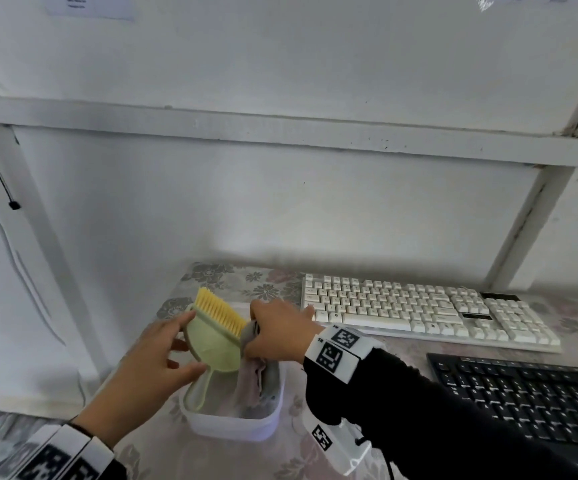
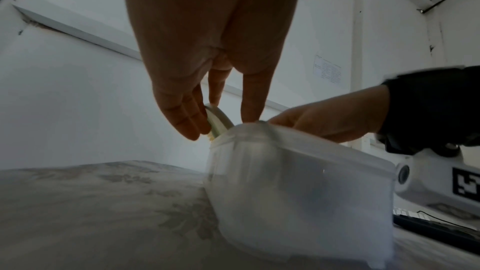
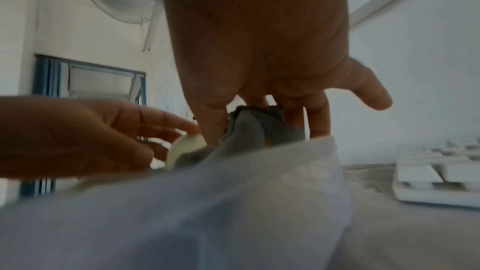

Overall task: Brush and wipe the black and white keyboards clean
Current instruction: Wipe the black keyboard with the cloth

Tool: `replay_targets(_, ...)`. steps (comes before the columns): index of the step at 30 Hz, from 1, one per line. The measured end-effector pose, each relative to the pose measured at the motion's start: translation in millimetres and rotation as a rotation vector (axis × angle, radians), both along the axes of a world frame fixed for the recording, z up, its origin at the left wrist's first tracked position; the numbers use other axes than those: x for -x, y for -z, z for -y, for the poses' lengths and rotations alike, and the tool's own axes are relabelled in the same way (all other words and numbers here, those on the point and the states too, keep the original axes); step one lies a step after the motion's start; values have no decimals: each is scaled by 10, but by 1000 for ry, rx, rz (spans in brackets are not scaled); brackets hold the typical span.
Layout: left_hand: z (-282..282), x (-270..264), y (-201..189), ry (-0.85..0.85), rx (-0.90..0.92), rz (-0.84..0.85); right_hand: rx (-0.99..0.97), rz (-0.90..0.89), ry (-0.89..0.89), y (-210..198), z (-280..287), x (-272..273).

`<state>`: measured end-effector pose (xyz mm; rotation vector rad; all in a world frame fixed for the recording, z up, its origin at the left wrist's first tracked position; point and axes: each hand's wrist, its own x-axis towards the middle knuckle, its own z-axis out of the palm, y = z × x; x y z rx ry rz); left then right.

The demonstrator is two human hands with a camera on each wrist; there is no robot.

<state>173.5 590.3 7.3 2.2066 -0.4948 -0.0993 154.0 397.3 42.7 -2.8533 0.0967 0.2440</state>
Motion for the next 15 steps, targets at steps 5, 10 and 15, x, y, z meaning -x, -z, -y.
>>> replay_targets(5,2,-20,50,22,-97,-44,-396,207,105,-336,264,60)
replay_targets(10,33,78,-73,35,-252,-20,-750,211,276,-625,967,379)
replay_targets(15,260,245,-349,75,-296,116,-722,249,450,-668,1870,954)
